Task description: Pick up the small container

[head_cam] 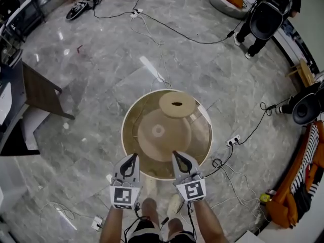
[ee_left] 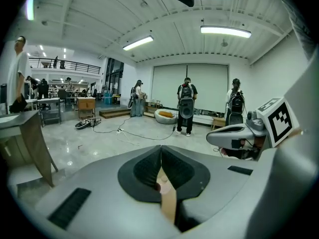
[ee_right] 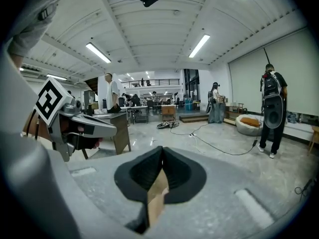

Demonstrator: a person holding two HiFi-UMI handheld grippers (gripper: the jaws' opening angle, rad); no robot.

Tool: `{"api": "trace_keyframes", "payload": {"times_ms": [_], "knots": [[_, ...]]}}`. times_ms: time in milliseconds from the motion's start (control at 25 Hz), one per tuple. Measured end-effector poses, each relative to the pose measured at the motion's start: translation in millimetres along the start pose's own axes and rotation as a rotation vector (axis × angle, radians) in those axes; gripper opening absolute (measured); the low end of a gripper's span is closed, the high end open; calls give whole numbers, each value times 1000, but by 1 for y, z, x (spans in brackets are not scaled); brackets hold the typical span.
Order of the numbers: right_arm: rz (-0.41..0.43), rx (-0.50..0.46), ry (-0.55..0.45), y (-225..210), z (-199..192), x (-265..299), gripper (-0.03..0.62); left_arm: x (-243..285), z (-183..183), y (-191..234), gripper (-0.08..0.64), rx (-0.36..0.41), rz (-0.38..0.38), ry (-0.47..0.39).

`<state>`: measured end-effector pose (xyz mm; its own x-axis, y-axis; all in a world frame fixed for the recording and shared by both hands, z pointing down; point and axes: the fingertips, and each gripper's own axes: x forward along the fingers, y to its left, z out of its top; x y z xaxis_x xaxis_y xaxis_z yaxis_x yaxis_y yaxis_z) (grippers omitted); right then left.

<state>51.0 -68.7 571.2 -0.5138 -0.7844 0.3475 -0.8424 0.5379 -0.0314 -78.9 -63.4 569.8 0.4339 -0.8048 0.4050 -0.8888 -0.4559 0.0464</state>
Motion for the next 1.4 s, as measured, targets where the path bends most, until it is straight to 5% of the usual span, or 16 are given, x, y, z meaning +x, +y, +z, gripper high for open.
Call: {"api": "trace_keyframes", "payload": {"times_ms": [1040,1120,1400], "knots": [[25,41,123,-19,-175,148,2,124,-154,55,18,-112,-32,105],[30,50,122,-22,-182,154,101,128,-163,59,18,-128,-22,116],[44,61,130,-28,-203,188,239,142,-190,74,18,-109,-16,125]]}}
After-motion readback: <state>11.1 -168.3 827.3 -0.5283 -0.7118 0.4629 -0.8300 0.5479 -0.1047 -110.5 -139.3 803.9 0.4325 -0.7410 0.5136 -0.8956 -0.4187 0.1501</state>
